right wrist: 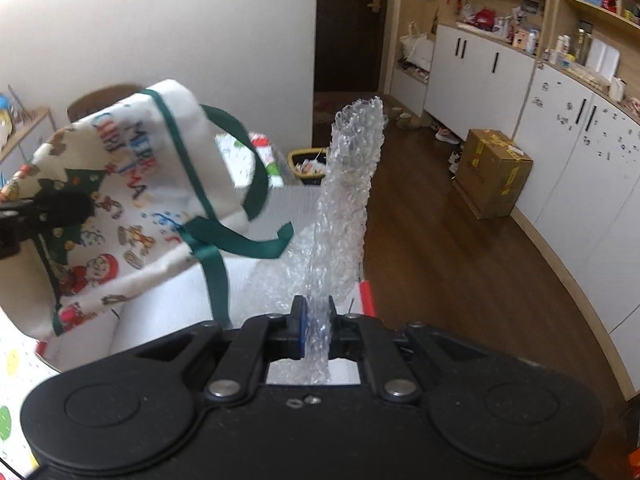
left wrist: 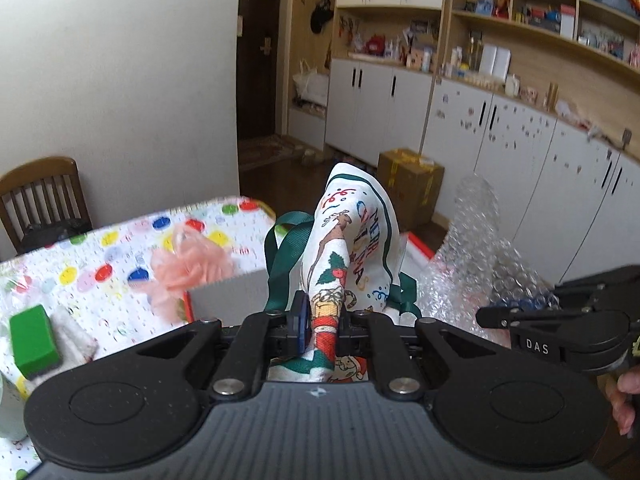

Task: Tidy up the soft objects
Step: 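Carry the tote bag and bubble wrap into the red box and release both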

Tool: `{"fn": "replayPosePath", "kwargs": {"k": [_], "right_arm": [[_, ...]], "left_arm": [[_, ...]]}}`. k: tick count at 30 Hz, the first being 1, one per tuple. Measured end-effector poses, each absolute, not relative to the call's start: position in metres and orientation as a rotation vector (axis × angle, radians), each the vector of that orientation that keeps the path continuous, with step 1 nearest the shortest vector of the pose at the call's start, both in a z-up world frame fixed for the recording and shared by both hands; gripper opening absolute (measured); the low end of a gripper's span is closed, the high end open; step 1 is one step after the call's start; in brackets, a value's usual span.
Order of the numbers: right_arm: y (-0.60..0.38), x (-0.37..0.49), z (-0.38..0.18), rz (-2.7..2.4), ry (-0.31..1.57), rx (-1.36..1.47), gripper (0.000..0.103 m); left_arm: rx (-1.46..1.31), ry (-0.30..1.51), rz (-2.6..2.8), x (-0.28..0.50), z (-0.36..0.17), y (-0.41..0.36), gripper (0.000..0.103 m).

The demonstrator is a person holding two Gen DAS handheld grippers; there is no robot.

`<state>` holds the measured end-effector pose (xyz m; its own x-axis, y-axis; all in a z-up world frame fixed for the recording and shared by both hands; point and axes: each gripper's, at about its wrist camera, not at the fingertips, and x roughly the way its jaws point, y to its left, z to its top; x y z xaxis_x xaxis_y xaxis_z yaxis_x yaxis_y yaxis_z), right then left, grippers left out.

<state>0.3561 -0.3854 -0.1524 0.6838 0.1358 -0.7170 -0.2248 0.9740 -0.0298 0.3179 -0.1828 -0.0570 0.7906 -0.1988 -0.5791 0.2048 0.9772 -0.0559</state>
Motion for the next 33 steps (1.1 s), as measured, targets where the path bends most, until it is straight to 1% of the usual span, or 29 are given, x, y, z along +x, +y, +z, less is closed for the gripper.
{"fn": "replayPosePath", "kwargs": {"k": [4,13,25,28,30,33], "right_arm": [[-0.374,0.369,-0.169,0.249,0.844,-0.167,0.006],[-0.358,0.390,-0.202,0.312,0.941,-0.208,0.006],[-0.359,0.405,-0.219,0.338,1.020,-0.200,0.007],[-0.358,0.409,-0.221,0.343,1.034,-0.218,0.009],[-0.357,0.408,-0.223,0.347,1.041,-0.233,0.015],[-0.356,0.408,-0.224,0.350,1.056,-0.248,0.018]], "left_arm": [[0.008,0.697,-0.207,0.328,-0.080,-0.187,0.011],[0.114,0.762,-0.188,0.346,-0.112,-0.200,0.011],[0.202,0.890,-0.177,0.369,-0.138,-0.211,0.011],[0.210,0.934,-0.183,0.373,-0.143,-0.212,0.011],[0.206,0.953,-0.194,0.376,-0.145,-0.212,0.011],[0.208,0.974,-0.194,0.377,-0.148,-0.213,0.011]]}}
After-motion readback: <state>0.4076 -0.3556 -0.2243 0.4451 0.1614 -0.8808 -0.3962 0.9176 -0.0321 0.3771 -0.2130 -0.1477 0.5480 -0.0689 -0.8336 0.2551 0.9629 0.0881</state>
